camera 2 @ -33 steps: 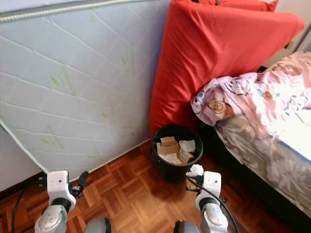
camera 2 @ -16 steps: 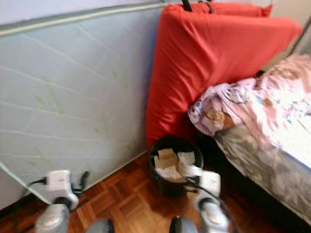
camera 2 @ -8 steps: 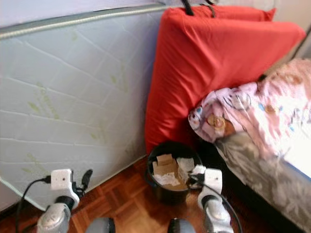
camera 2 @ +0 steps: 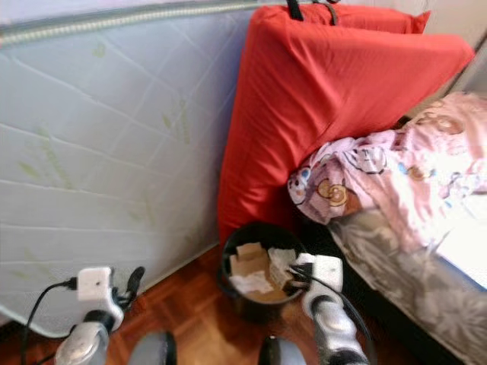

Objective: Clean up the room

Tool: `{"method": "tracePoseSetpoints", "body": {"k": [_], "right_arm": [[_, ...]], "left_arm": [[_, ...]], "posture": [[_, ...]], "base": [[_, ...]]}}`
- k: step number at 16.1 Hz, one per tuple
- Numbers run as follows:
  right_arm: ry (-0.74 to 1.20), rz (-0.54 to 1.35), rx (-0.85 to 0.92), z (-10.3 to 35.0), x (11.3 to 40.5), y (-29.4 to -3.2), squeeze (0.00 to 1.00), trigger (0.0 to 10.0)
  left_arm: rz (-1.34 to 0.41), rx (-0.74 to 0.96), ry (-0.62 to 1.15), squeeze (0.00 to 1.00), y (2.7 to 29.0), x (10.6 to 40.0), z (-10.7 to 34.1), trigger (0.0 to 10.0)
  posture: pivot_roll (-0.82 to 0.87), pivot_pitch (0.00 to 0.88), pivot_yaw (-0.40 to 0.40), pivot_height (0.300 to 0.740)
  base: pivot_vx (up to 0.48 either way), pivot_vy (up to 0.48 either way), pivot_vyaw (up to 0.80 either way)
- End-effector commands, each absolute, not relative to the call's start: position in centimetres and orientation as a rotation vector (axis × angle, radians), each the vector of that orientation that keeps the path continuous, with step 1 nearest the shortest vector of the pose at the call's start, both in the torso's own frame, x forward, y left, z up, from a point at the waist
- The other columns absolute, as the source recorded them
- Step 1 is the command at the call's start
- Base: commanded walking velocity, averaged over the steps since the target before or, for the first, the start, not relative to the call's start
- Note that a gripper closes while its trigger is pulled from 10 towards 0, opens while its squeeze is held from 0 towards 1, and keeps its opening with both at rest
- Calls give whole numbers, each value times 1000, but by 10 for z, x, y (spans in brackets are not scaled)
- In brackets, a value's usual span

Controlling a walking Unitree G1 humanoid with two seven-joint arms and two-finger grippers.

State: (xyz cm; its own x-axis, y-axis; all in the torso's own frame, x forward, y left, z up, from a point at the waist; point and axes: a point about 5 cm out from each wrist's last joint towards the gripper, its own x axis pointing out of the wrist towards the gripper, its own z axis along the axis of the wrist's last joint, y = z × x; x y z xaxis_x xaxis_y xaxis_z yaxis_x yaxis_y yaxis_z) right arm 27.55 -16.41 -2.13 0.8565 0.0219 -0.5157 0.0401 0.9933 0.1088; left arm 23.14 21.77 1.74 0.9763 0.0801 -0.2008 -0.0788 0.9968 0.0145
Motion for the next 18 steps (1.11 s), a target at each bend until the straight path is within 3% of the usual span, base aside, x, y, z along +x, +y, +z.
{"method": "tracePoseSetpoints", "body": {"k": [1,6,18], "right_arm": [[556,-3,96,-20,278,-168,0,10000],[544,52,52,-2,300,-161,0,10000],[567,145,34,1,306,-137,0,10000]], "left_arm": [[77,-3,196,0,215,234,21,10000],[81,-14,179,0,210,219,32,10000],[92,-22,210,0,205,199,44,10000]], "posture": [[110,117,-98,603],[141,196,-123,603],[158,262,-134,603]], "base": [[311,0,0],[0,0,0],[308,0,0]]}}
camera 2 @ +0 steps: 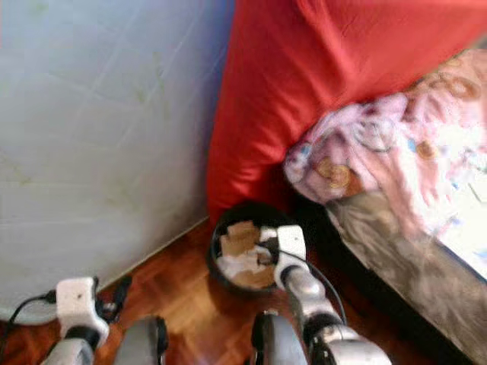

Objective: Clean up the room

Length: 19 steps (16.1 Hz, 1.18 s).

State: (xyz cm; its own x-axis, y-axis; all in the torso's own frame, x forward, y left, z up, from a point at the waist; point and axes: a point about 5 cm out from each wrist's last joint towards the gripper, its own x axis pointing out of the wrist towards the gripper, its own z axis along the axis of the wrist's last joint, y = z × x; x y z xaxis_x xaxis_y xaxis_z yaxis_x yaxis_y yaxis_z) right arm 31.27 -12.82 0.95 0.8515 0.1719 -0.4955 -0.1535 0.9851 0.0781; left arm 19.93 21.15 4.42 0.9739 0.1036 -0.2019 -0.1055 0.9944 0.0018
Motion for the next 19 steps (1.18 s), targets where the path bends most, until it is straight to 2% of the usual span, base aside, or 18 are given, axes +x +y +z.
{"method": "tracePoseSetpoints", "body": {"k": [1,9,16,17,19], "right_arm": [[565,147,34,2,307,-137,0,10000],[602,239,-12,1,306,-121,0,10000],[532,213,23,20,323,-112,0,10000],[509,218,23,25,327,-110,969,10000],[487,205,18,31,332,-111,1000,10000]], "left_arm": [[93,-23,212,0,205,198,45,10000],[83,-33,227,0,197,187,51,10000],[89,-40,219,0,191,176,66,10000],[92,-42,220,0,191,173,67,10000],[102,-44,233,0,191,170,66,10000]], "posture": [[156,269,-133,603],[174,324,-141,603],[204,380,-156,603],[205,387,-160,603],[199,392,-163,603]], "base": [[334,0,0],[37,0,0],[0,0,0],[0,0,0],[0,0,0]]}}
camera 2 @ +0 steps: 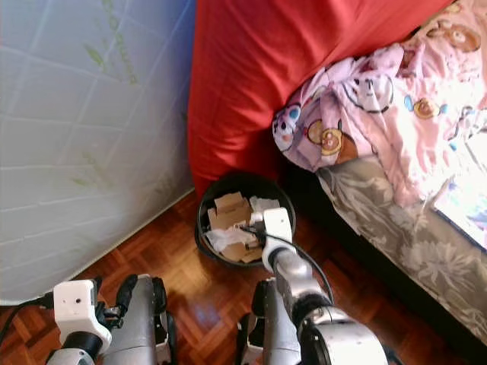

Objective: Clean up the room

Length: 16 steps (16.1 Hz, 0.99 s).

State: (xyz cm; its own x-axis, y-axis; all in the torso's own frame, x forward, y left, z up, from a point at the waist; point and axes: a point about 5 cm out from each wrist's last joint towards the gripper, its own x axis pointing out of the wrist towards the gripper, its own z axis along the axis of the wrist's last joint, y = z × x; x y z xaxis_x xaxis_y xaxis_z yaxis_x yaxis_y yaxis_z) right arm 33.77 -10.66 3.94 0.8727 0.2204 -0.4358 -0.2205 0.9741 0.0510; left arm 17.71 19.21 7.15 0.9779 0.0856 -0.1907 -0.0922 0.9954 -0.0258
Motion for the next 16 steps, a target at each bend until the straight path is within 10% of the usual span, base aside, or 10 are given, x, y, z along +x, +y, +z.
{"method": "tracePoseSetpoints", "body": {"k": [1,11,12,16], "right_arm": [[487,204,15,31,332,-112,1000,10000],[533,254,-29,23,325,-116,902,10000],[532,255,-29,23,326,-117,0,10000],[504,140,34,20,323,-145,0,10000]], "left_arm": [[103,-44,237,0,191,169,66,10000],[110,-50,258,0,190,169,63,10000],[110,-50,259,0,189,170,62,10000],[125,-38,300,0,200,177,44,10000]], "posture": [[199,396,-165,603],[201,385,-168,603],[202,379,-168,603],[197,295,-167,618]], "base": [[0,0,0],[0,0,0],[0,0,0],[0,0,0]]}}
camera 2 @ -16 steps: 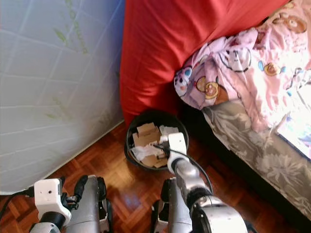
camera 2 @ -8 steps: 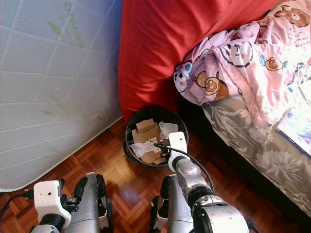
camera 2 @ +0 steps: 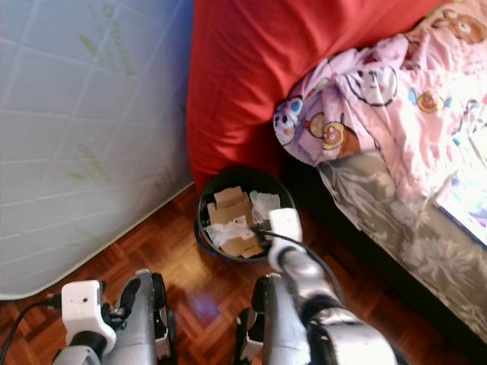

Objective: Clean up the room

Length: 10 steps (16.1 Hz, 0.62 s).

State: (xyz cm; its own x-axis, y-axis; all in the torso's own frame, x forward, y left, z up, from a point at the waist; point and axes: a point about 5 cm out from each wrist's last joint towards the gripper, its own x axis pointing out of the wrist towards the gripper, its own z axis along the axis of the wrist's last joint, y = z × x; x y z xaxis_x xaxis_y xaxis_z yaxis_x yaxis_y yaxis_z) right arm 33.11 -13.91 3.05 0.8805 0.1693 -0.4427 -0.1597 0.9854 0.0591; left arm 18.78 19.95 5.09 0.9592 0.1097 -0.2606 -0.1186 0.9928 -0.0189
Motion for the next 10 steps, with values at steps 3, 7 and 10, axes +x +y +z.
{"method": "tracePoseSetpoints", "body": {"k": [3,7,10], "right_arm": [[551,32,58,-1,300,-180,0,10000],[643,-92,84,-33,256,-210,0,10000],[678,-154,130,-47,236,-209,0,10000]], "left_arm": [[127,-31,369,0,207,184,20,10000],[132,-33,492,0,213,191,-19,10000],[132,-28,615,0,216,198,-46,10000]], "posture": [[182,208,-156,653],[141,73,-136,693],[111,0,-113,723]], "base": [[0,0,0],[0,0,0],[0,0,0]]}}
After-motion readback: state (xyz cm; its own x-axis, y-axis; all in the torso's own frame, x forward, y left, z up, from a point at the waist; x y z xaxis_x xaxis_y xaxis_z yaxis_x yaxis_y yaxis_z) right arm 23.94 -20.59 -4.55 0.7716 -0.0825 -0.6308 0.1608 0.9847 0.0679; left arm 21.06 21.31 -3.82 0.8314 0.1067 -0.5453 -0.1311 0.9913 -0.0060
